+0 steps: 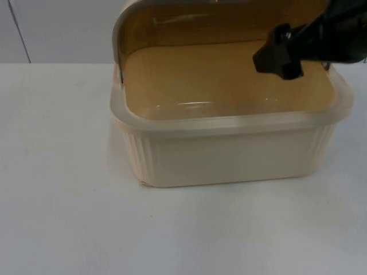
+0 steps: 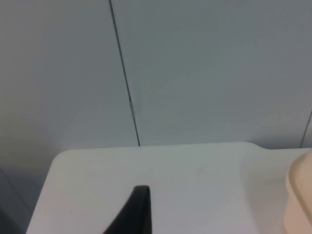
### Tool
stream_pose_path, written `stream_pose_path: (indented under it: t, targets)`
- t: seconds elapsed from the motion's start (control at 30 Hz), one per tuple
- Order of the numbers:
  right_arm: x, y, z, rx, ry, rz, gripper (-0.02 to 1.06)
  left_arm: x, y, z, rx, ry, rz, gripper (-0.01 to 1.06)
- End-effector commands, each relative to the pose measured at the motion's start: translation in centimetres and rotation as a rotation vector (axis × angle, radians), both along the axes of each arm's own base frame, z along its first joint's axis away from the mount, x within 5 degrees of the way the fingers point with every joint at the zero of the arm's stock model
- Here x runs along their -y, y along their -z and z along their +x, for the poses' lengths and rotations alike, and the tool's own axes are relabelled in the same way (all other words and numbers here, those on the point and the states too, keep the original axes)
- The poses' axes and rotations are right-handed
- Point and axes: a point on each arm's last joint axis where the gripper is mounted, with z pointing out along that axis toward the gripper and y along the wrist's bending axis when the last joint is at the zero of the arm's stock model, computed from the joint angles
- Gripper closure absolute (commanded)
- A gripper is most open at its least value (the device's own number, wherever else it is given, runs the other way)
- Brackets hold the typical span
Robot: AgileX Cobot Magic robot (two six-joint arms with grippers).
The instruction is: Open the box lid with the left hand, place the block into the box with the right hand, then close the box lid with the left hand.
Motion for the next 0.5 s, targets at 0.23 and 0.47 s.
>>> stream_pose_path:
  t: [0.23, 0.47]
  targets:
    - [1.4, -7.1, -5.8, -0.030, -0.004, 0.176, 0.00, -0.1, 0.0, -0.1, 0.004, -0.006, 0.000, 0.00]
    - [5.8, -9.3, -6.8, -0.032, 0.038, 0.197, 0.00, -0.1, -0.1, -0.1, 0.007, -0.005, 0.000, 0.00]
